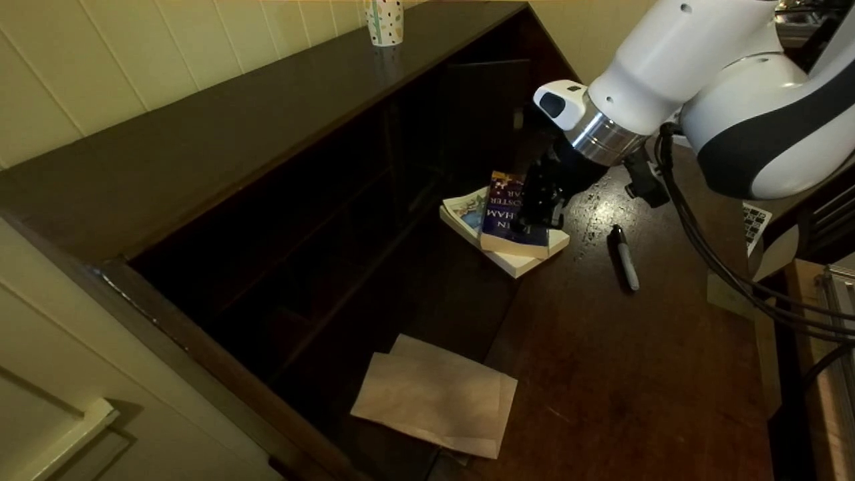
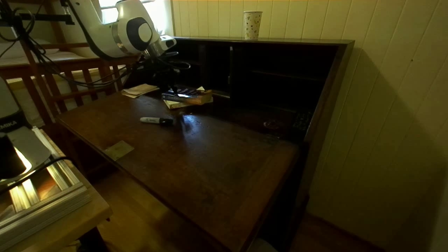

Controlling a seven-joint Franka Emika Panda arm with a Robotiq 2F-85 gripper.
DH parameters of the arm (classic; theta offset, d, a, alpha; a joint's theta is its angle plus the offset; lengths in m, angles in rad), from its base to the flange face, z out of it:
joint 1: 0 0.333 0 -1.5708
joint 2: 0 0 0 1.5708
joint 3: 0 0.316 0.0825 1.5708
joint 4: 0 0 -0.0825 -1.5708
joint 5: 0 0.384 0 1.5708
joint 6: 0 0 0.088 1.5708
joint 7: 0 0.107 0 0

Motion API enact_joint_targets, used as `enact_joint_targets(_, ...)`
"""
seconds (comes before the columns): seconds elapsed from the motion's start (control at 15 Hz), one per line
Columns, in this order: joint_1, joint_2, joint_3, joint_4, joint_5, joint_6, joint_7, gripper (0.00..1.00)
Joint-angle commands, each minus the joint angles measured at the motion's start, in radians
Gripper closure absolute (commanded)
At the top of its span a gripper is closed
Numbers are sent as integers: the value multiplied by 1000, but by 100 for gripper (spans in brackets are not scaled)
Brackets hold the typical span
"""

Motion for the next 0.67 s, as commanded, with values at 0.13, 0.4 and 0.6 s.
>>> enact_joint_targets(0.13,-166,4,105,-43,6,-131,-161,100)
enact_joint_targets(0.4,-262,-4,188,-43,37,-182,-300,100)
enact_joint_targets(0.6,-320,-31,228,-44,47,-234,-391,100)
